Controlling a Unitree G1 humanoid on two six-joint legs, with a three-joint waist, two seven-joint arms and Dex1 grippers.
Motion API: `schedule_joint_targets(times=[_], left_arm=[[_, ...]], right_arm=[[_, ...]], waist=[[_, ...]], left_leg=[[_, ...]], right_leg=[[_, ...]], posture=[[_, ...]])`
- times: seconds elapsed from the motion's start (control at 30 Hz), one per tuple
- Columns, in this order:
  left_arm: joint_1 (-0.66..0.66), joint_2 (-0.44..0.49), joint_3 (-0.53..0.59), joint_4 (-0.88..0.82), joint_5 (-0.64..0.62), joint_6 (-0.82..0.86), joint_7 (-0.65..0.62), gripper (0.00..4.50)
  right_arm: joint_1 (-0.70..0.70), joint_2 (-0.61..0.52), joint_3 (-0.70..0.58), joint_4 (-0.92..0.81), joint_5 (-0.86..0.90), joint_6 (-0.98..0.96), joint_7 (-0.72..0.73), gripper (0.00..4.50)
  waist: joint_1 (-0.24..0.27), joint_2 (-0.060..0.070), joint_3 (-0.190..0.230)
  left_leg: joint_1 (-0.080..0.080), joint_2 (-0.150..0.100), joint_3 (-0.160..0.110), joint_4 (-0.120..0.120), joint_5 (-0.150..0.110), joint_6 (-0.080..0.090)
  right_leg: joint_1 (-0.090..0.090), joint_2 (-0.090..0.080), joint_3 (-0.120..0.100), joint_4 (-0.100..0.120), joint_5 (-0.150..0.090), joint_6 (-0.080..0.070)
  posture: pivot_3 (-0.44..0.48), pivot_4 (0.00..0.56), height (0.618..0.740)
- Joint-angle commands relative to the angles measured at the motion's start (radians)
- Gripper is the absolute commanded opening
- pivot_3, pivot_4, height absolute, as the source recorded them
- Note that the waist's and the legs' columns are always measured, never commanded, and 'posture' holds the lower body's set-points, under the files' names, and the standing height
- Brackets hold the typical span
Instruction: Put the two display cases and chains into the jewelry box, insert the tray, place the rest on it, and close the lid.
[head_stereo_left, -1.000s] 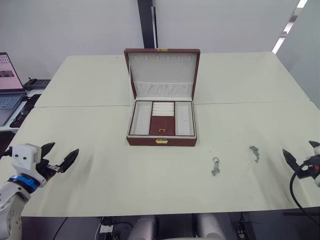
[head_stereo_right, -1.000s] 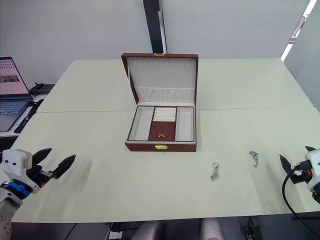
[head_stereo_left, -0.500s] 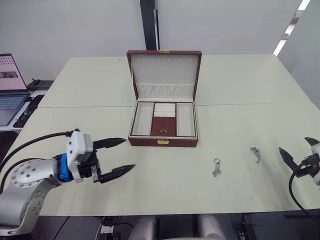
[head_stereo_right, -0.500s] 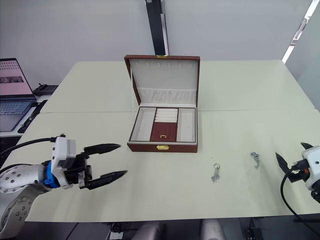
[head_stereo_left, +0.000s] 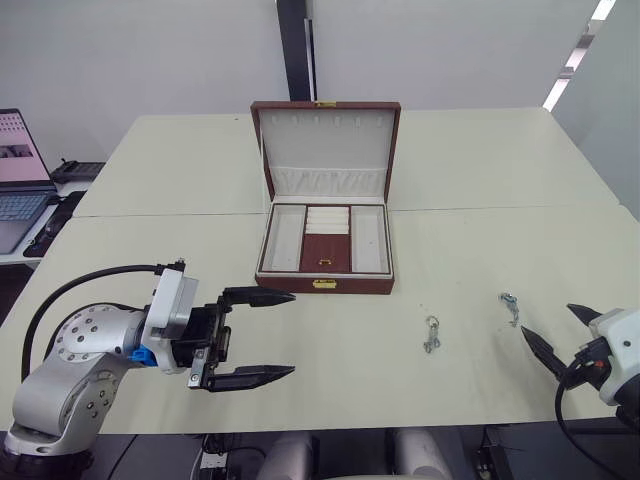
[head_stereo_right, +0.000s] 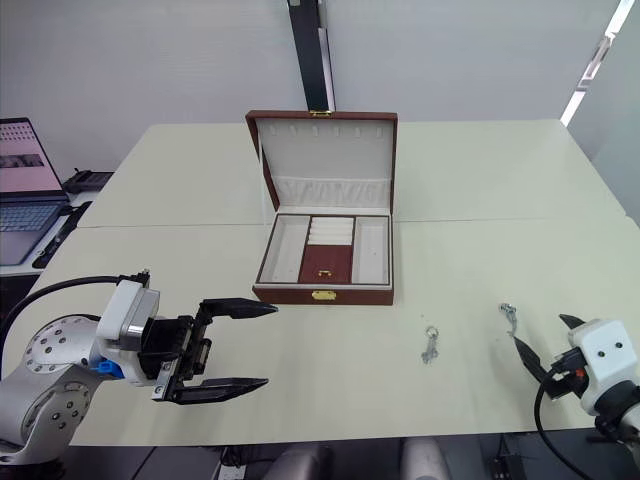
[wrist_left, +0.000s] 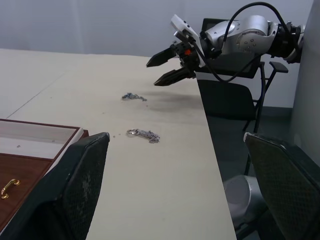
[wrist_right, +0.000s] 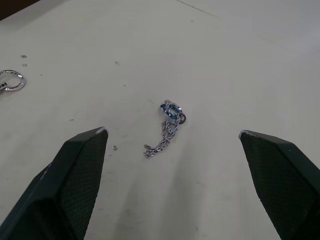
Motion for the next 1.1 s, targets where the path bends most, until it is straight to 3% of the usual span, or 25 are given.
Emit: schedule_joint_targets(times=[0.03,0.37,0.73,0.83,0.97,1.1], left_arm=[[0.008,-0.01,-0.002,-0.001,0.004,-0.041,-0.032,4.5],[0.011,-0.039,-0.01,0.016,0.011,-0.085,-0.069,4.5],[-0.043,-0.052,-0.034,0.025,0.013,-0.085,-0.058,4.5],[-0.05,-0.054,-0.043,0.028,0.021,-0.088,-0.053,4.5],[-0.051,-0.056,-0.05,0.022,0.025,-0.088,-0.042,4.5],[-0.06,-0.058,-0.056,0.021,0.029,-0.088,-0.03,4.5]], right_arm=[[-0.025,-0.001,0.013,-0.019,0.002,0.025,-0.03,4.46],[-0.142,0.0,0.136,0.029,-0.036,0.172,-0.122,4.46],[-0.266,0.03,0.179,0.234,-0.063,0.168,-0.188,4.46],[-0.284,0.03,0.195,0.265,-0.067,0.159,-0.186,3.9],[-0.283,0.028,0.219,0.275,-0.074,0.153,-0.185,2.68],[-0.276,0.028,0.229,0.275,-0.082,0.146,-0.193,1.87]], waist=[[0.0,0.0,0.0],[0.001,0.0,0.0],[0.0,0.0,0.0],[0.0,0.0,0.0],[0.0,-0.001,-0.001],[0.0,-0.001,-0.001]], left_leg=[[0.0,0.0,0.0,0.0,0.0,0.0],[0.0,0.0,0.0,0.0,0.0,0.0],[0.0,0.0,-0.001,0.0,0.0,0.0],[0.0,0.0,-0.001,0.0,0.0,0.0],[0.001,0.0,-0.001,0.0,0.0,0.0],[0.002,0.0,-0.003,0.0,0.0,0.0]], right_leg=[[0.0,0.0,0.0,0.0,0.0,0.0],[0.0,0.0,0.0,-0.001,0.0,0.0],[0.001,0.0,0.0,-0.001,0.0,0.0],[0.001,0.0,0.0,-0.001,0.0,0.0],[0.001,0.0,-0.001,-0.001,0.0,0.0],[0.005,0.001,-0.002,-0.004,0.0,0.0]], posture=[[0.0,0.15,0.74],[0.0,0.15,0.74],[0.0,0.15,0.74],[0.0,0.15,0.74],[0.0,0.15,0.74],[0.0,0.15,0.74]])
